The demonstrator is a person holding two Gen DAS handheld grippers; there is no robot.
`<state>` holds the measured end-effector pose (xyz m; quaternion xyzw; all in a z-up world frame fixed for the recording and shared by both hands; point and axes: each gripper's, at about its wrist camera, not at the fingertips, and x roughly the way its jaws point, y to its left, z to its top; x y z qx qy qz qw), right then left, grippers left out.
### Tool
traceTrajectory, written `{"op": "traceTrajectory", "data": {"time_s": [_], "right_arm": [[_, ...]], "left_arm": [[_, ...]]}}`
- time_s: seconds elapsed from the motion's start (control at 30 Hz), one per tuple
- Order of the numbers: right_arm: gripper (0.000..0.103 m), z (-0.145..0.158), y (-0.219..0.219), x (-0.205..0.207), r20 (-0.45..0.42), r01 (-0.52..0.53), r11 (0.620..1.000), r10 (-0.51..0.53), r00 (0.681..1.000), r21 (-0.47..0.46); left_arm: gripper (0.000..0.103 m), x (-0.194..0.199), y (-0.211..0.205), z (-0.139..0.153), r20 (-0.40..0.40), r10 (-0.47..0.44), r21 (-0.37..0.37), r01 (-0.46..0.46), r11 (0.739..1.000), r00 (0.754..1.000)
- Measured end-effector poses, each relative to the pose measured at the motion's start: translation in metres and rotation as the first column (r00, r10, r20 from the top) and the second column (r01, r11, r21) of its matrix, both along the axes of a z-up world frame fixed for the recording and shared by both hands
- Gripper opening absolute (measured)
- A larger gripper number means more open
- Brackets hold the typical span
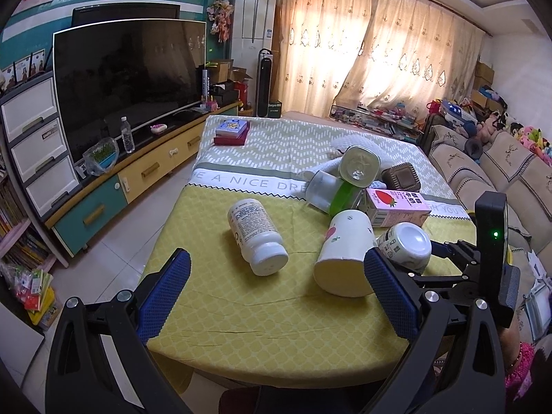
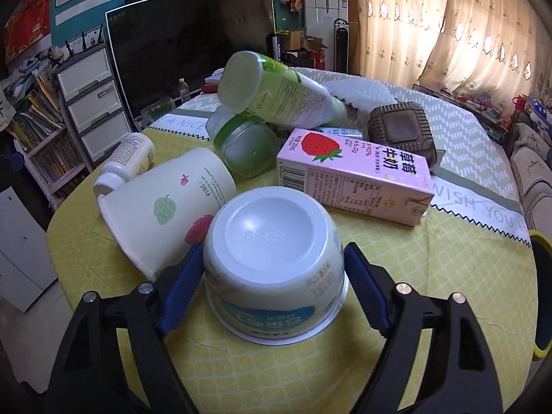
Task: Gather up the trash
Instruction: 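Carry the white bowl with the right tool over the bin and release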
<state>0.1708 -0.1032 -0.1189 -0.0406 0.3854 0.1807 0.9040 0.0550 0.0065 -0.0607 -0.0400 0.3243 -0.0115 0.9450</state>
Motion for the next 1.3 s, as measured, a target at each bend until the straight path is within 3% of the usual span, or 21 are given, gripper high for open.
{"op": "traceTrajectory", "data": {"time_s": [0.33, 0.47, 0.57, 0.7, 0.73, 0.97, 1.13, 1.3], "right_arm": [[0.077, 0.016, -0.033, -0.01, 0.021, 0.048, 0.997, -0.05, 0.999, 0.064], [0.077, 0.029, -0.069, -0.015, 0.058, 0.131, 0.989, -0.135, 0.989, 0.069], [0.077, 0.035, -0.11, -0.013, 0.08, 0.245, 0.967, -0.25, 0.965, 0.068], [0.077, 0.034, -0.188, -0.009, 0.093, 0.443, 0.895, -0.447, 0.89, 0.061], [0.077, 0.033, -0.214, -0.006, 0.097, 0.511, 0.859, -0.512, 0.853, 0.037], [0.077, -0.008, -0.324, 0.029, 0.026, 0.719, 0.691, -0.719, 0.695, -0.077], [0.077, -0.044, -0.365, 0.056, -0.052, 0.757, 0.64, -0.767, 0.639, -0.132], [0.08, -0.067, -0.382, 0.067, -0.093, 0.771, 0.617, -0.786, 0.611, -0.158]], "left_arm": [[0.099, 0.0, -0.007, 0.003, 0.002, -0.021, 0.007, 0.021, 1.0, 1.0], [0.099, 0.0, -0.012, 0.005, 0.007, -0.035, 0.013, 0.035, 0.999, 0.999], [0.099, 0.001, -0.017, 0.004, 0.008, -0.05, 0.021, 0.05, 0.999, 0.999], [0.099, 0.004, -0.023, 0.003, 0.001, -0.063, 0.026, 0.063, 0.998, 0.998], [0.099, 0.004, -0.023, 0.003, 0.0, -0.064, 0.026, 0.064, 0.998, 0.998], [0.099, 0.011, -0.034, 0.0, -0.015, -0.081, 0.031, 0.082, 0.996, 0.997], [0.099, 0.015, -0.042, -0.001, -0.022, -0.091, 0.045, 0.092, 0.995, 0.996], [0.099, 0.02, -0.045, -0.002, -0.029, -0.101, 0.057, 0.102, 0.993, 0.995]]}}
